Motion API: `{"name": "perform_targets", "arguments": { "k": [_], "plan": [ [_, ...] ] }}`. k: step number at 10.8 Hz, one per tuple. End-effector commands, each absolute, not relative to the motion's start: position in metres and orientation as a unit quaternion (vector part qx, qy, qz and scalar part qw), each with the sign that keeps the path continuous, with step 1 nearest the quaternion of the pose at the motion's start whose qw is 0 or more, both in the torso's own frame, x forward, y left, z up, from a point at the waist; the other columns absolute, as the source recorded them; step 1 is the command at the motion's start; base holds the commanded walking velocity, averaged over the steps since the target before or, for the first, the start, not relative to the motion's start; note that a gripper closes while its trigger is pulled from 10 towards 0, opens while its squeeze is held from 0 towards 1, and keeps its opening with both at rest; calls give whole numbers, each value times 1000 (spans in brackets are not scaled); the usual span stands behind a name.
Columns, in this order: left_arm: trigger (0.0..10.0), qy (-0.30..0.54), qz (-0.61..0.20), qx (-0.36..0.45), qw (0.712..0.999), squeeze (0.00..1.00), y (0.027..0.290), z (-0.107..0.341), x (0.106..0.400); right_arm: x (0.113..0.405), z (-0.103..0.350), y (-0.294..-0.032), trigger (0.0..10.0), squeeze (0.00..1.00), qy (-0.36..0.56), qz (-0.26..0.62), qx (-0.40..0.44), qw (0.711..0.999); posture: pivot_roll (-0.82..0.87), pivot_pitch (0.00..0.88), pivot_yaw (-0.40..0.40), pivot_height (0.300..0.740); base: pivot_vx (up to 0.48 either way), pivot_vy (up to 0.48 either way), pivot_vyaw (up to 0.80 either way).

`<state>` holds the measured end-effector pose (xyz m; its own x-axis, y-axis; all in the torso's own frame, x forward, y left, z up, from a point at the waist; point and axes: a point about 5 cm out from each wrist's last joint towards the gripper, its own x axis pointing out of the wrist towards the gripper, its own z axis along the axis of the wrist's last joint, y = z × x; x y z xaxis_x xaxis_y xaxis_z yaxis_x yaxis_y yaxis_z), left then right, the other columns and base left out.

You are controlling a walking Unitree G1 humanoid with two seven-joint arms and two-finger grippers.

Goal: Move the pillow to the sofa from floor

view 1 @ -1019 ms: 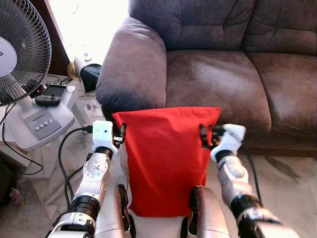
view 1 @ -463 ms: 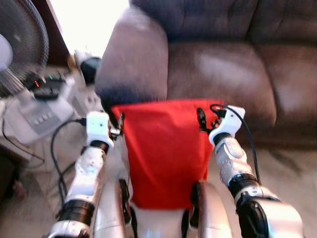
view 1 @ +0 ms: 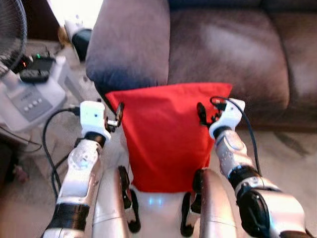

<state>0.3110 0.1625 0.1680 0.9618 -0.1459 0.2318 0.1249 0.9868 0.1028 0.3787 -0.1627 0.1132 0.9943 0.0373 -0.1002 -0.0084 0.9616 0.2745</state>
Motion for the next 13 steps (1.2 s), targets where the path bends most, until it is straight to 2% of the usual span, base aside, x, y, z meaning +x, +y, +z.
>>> {"name": "perform_targets", "arguments": {
  "k": [1, 3, 5, 6, 7, 13],
  "plan": [
    [10000, -107, -73, 47, 990, 0, 163, 163, 305, 376, 105, -161, 10000, 0, 68, 9, 147, 987, 178, 389, 15, 568, 0, 0, 0],
    [10000, -106, -77, 48, 990, 0, 162, 168, 297, 380, 115, -164, 10000, 0, 50, 0, 202, 978, 190, 412, 14, 568, 0, 0, 0],
    [10000, -100, -87, 54, 990, 0, 160, 174, 289, 383, 119, -160, 10000, 0, 51, 3, 196, 979, 206, 435, 18, 568, 0, 0, 0],
    [10000, -96, -97, 70, 988, 0, 159, 174, 287, 383, 117, -156, 10000, 0, 56, 6, 221, 974, 216, 445, 19, 568, 0, 0, 0],
    [10000, -95, -97, 70, 988, 0, 158, 175, 286, 382, 114, -154, 0, 0, 60, 4, 240, 969, 218, 447, 20, 568, 0, 0, 0],
    [10000, -80, -113, 84, 987, 0, 153, 176, 289, 374, 99, -148, 0, 0, 75, 15, 251, 965, 211, 415, 21, 568, 0, 0, 0]
  ]
}}
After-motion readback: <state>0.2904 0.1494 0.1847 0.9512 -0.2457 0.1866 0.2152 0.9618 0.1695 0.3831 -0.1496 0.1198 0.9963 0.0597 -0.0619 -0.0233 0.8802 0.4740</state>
